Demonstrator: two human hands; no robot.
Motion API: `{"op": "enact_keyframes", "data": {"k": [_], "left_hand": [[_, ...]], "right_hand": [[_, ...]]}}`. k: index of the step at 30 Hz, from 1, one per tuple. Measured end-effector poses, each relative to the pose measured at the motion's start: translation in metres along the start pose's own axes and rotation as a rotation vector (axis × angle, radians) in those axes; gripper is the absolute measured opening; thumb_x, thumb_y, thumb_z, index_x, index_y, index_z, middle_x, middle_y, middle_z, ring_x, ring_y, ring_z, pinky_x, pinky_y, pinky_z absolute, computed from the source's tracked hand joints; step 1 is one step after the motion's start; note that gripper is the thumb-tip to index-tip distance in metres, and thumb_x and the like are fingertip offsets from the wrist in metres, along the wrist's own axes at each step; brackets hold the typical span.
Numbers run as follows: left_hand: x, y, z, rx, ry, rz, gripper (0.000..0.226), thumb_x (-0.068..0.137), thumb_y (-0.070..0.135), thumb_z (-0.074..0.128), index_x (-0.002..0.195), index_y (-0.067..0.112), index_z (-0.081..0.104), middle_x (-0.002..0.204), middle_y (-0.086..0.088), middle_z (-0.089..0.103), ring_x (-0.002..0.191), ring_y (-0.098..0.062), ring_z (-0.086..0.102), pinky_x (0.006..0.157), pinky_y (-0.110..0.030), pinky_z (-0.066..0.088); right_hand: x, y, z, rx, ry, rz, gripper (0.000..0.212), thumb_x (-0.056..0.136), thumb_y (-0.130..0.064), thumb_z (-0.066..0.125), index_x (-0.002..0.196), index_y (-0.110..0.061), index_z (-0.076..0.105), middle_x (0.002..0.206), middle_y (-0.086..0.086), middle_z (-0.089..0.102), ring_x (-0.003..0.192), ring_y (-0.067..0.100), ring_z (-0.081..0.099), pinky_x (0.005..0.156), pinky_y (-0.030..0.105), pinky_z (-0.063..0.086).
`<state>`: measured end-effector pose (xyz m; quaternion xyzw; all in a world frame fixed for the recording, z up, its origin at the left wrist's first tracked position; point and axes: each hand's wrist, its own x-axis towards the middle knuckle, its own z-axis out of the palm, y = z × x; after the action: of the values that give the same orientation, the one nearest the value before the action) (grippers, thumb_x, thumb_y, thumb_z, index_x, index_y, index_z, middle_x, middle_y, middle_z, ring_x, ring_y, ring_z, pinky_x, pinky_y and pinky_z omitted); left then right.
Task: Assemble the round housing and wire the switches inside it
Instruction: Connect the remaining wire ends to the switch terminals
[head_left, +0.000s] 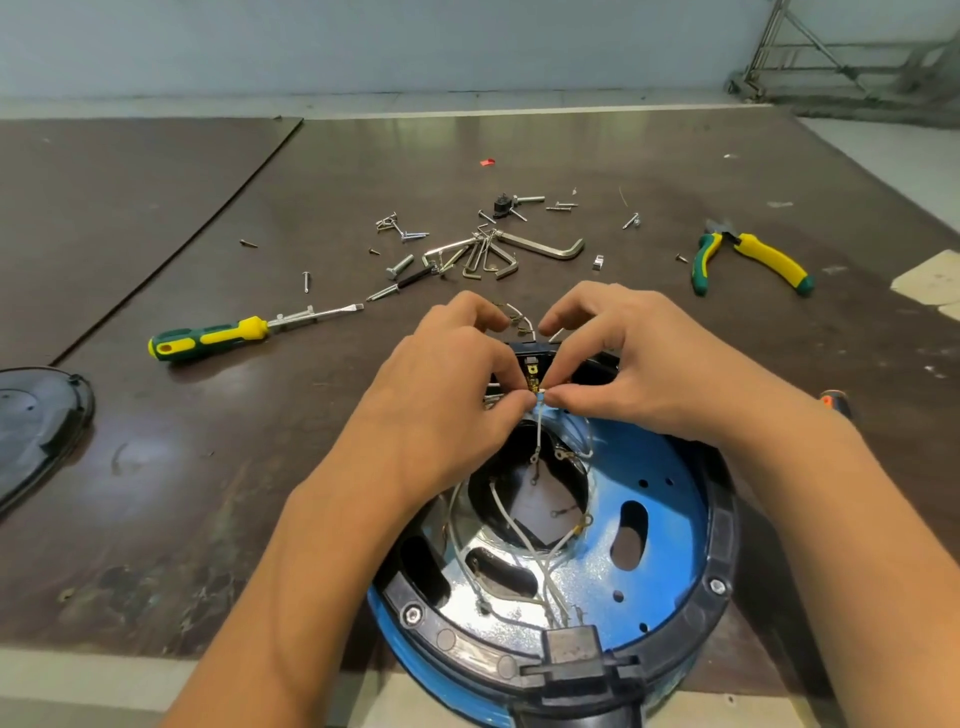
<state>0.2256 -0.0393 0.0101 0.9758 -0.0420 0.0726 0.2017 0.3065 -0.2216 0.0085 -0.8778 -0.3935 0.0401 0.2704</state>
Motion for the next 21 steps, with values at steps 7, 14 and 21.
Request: {"op": "enact_keyframes", "data": {"k": [7, 14, 21], "left_hand": [[0.0041, -0.0005, 0.0016, -0.067, 0.045, -0.018, 0.008, 0.085, 0.034, 0.073, 0.085, 0.027, 0.077, 0.117, 0.011, 0.058, 0.108, -0.009, 0.056, 0.092, -0.036, 0.048], [0.0046, -0.0018, 0.0002, -0.096, 0.061, -0.02, 0.008, 0.083, 0.033, 0.075, 0.085, 0.026, 0.078, 0.114, 0.011, 0.06, 0.102, -0.006, 0.058, 0.091, -0.033, 0.049], [0.0048, -0.0025, 0.0025, -0.075, 0.067, -0.013, 0.007, 0.084, 0.033, 0.074, 0.086, 0.026, 0.076, 0.114, 0.011, 0.059, 0.103, -0.007, 0.057, 0.089, -0.034, 0.05]], "right_hand": [[0.0011, -0.0002, 0.0034, 0.042, 0.03, -0.002, 0.003, 0.08, -0.03, 0.081, 0.082, -0.031, 0.081, 0.109, -0.012, 0.063, 0.102, 0.001, 0.059, 0.088, 0.033, 0.051], [0.0019, 0.0, 0.0035, 0.036, 0.04, -0.001, 0.002, 0.08, -0.029, 0.082, 0.081, -0.027, 0.082, 0.107, -0.012, 0.064, 0.1, 0.001, 0.059, 0.086, 0.03, 0.052], [0.0023, 0.0008, 0.0043, 0.049, 0.043, -0.005, 0.002, 0.079, -0.025, 0.082, 0.078, -0.027, 0.08, 0.106, -0.012, 0.064, 0.099, 0.0, 0.06, 0.085, 0.026, 0.05]]}}
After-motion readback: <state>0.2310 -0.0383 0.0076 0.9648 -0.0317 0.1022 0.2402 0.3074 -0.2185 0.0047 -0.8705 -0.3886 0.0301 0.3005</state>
